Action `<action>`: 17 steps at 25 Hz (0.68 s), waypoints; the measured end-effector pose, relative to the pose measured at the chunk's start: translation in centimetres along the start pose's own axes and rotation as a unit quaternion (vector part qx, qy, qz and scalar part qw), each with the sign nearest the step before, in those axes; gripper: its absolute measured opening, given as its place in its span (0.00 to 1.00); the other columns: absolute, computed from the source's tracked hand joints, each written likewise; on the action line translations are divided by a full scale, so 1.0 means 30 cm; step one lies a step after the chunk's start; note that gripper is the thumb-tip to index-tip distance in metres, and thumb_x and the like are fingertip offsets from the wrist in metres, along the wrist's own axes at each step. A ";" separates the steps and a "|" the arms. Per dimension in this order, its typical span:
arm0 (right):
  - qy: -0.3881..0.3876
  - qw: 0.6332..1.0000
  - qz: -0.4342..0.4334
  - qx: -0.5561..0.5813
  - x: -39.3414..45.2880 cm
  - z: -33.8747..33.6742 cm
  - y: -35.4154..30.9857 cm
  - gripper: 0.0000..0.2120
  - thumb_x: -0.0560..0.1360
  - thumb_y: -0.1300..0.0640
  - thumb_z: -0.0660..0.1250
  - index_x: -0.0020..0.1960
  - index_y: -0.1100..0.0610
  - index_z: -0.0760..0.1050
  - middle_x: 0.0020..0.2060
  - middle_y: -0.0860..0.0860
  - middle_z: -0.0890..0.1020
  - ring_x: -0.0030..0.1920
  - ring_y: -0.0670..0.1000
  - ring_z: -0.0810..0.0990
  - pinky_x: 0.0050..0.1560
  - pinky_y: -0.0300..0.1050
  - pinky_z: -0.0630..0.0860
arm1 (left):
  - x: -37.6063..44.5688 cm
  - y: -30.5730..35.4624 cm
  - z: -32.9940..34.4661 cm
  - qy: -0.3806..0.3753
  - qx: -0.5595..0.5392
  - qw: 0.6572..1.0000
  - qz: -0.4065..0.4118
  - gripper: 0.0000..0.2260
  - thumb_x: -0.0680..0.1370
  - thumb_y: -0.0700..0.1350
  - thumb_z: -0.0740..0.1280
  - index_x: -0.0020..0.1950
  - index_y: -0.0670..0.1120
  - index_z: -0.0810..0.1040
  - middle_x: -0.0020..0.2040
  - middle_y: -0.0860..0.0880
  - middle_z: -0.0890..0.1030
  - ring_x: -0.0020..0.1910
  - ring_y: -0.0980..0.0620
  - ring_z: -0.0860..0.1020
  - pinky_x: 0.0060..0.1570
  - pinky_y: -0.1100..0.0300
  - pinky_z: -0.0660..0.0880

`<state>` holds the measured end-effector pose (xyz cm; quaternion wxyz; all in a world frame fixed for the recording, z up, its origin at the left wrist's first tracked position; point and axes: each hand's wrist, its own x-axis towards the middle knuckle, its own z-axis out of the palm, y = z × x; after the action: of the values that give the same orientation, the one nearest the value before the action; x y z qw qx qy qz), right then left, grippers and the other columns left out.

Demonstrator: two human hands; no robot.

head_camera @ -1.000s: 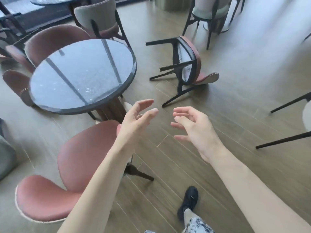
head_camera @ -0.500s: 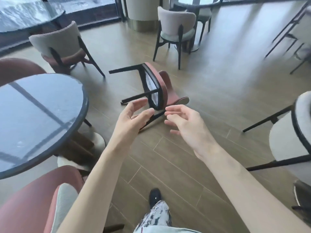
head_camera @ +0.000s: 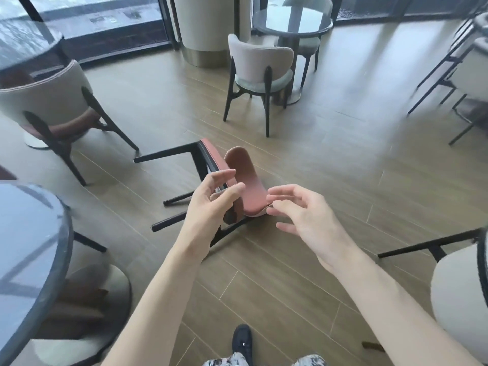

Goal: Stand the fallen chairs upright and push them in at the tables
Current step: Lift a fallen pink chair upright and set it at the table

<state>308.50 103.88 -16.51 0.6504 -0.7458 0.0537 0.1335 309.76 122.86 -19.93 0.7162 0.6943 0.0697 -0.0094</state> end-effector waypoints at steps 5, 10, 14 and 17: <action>-0.017 0.999 0.005 -0.028 0.340 -0.214 -0.058 0.09 0.78 0.59 0.65 0.51 0.48 0.82 0.49 0.45 0.86 0.51 0.46 0.84 0.58 0.53 0.80 | 0.348 0.018 0.168 0.009 0.004 1.000 0.007 0.22 0.66 0.59 0.73 0.59 0.57 0.81 0.57 0.60 0.83 0.60 0.59 0.80 0.68 0.47 0.73; -0.060 0.996 -0.009 -0.065 0.719 -0.534 -0.105 0.09 0.79 0.59 0.65 0.51 0.48 0.82 0.49 0.44 0.86 0.50 0.46 0.85 0.55 0.50 0.81 | 0.713 -0.031 0.436 0.067 -0.014 0.998 -0.003 0.17 0.71 0.55 0.73 0.59 0.55 0.81 0.58 0.55 0.84 0.58 0.56 0.81 0.67 0.45 0.74; -0.108 0.989 0.018 -0.102 0.983 -0.760 -0.117 0.10 0.79 0.60 0.65 0.52 0.49 0.82 0.49 0.44 0.86 0.50 0.45 0.85 0.54 0.49 0.81 | 0.916 -0.056 0.625 0.135 -0.052 0.989 -0.007 0.15 0.71 0.55 0.73 0.57 0.56 0.82 0.60 0.51 0.83 0.57 0.49 0.82 0.66 0.44 0.74; -0.150 0.980 0.022 -0.129 1.218 -0.856 -0.154 0.09 0.80 0.61 0.64 0.52 0.50 0.82 0.50 0.46 0.86 0.50 0.45 0.85 0.52 0.47 0.81 | 1.033 -0.088 0.699 0.199 -0.080 0.977 -0.008 0.16 0.69 0.58 0.74 0.55 0.57 0.83 0.58 0.50 0.84 0.59 0.47 0.81 0.66 0.44 0.74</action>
<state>348.04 82.69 -18.89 0.5460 -0.7939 -0.0461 0.2637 341.97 104.46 -25.51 0.7411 0.6220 0.2174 0.1286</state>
